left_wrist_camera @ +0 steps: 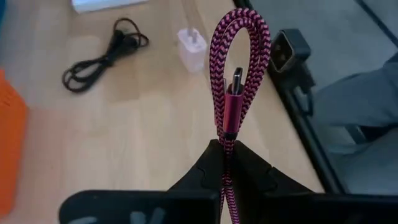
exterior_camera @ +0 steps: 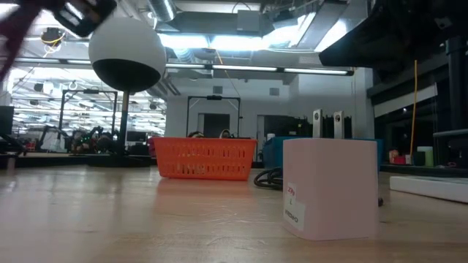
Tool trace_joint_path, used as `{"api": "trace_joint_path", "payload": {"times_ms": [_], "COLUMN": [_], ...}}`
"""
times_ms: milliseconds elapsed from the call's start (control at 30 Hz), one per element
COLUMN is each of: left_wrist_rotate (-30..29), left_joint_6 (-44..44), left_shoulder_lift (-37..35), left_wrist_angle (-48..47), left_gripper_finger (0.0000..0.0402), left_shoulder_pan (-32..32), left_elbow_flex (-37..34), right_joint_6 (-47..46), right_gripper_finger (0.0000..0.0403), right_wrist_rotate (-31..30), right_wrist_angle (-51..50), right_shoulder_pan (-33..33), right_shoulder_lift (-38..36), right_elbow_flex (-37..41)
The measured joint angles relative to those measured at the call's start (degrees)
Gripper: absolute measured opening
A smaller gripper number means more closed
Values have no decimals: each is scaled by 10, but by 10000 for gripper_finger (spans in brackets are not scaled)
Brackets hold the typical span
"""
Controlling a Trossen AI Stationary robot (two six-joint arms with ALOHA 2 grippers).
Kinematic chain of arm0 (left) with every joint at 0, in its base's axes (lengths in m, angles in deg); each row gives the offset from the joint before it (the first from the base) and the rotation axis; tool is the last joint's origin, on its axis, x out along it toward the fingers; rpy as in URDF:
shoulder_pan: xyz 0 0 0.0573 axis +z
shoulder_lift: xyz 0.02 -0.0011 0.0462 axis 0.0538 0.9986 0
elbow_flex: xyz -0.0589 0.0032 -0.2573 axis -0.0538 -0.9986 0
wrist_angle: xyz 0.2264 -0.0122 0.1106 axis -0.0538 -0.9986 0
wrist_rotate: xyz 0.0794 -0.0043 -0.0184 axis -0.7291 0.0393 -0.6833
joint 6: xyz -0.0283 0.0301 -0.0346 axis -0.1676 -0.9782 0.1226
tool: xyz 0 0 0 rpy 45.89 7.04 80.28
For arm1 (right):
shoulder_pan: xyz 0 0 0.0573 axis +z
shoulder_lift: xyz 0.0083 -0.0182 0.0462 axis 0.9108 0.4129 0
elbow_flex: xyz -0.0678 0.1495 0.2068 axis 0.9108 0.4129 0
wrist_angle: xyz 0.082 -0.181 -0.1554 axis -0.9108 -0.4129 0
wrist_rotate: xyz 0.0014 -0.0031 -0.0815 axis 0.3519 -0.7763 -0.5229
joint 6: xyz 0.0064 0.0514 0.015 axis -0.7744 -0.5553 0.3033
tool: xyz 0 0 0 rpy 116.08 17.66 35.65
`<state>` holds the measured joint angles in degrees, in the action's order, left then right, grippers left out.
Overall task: Pick and place items into bin
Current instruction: Put the pink charger cable into the red bin
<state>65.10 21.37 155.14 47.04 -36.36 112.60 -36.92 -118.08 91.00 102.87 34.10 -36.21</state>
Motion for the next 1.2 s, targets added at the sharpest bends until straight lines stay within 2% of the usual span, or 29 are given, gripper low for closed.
{"api": "trace_joint_path", "payload": {"times_ms": [200,400,667,800,1200], "left_wrist_rotate": [-2,11,20,13,14], "left_joint_6": [-32,-75,-108,-108,-95], "left_shoulder_lift": [-52,-86,-89,-89,-89], "left_wrist_angle": [89,154,159,181,180], "left_gripper_finger": [8,8,8,8,8], "left_shoulder_pan": [41,77,128,162,246], "left_elbow_flex": [-89,-141,-159,-169,-157], "right_joint_6": [0,-16,-41,1,18], "right_gripper_finger": [5,5,5,5,5], "right_wrist_rotate": [0,0,0,0,0], "right_wrist_angle": [-5,-7,-4,5,13], "right_shoulder_pan": [0,-1,-22,-32,-58], "right_shoulder_lift": [0,0,0,0,0], "right_elbow_flex": [0,13,33,33,32]}}
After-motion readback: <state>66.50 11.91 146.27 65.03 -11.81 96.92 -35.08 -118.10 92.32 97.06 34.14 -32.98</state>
